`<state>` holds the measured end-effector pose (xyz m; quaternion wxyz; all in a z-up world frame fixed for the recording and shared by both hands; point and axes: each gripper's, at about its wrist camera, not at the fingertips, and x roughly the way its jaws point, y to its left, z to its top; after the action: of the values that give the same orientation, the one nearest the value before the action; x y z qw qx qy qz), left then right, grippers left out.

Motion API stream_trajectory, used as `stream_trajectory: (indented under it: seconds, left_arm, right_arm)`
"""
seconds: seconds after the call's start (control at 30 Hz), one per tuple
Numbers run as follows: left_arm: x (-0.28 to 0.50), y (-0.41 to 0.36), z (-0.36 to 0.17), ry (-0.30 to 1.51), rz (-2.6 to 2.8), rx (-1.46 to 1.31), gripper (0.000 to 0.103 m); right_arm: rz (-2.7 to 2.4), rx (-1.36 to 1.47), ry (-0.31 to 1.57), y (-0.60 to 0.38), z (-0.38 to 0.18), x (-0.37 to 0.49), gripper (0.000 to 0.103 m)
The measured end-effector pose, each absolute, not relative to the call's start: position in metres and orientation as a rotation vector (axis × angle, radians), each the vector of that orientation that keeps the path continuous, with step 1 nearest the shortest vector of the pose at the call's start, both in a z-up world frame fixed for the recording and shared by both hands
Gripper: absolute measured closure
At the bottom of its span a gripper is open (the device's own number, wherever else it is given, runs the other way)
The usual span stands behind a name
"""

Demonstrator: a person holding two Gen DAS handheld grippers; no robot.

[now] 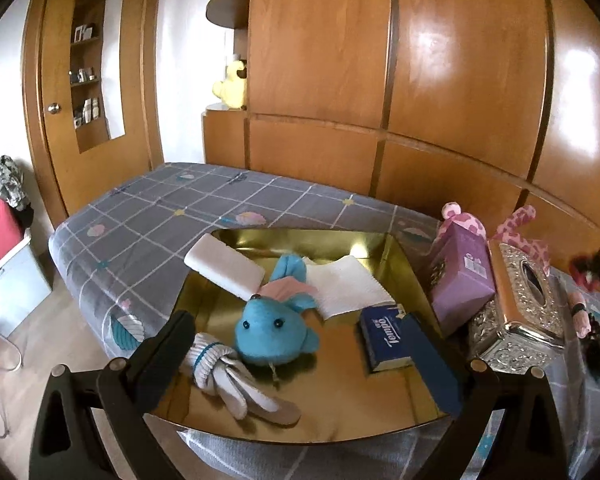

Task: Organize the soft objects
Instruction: 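Carry the red snowman sock into the gold tray and release it with the right gripper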

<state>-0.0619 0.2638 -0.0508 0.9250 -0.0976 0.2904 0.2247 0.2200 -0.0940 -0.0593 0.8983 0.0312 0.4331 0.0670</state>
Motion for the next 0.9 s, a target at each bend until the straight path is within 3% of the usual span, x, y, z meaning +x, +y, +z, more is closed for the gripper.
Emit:
stream_trajectory:
  seconds: [0.43, 0.9]
  left_arm:
    - [-0.062, 0.268, -0.065, 0.655, 0.5, -0.22, 0.0]
    - [-0.064, 0.279, -0.07, 0.679, 0.533, -0.25, 0.0]
  right_arm:
    - [0.435, -0.003, 0.81, 0.053, -0.028, 0.224, 0.058]
    - [0.735, -0.142, 0.854, 0.129, -0.061, 0.147, 0.058]
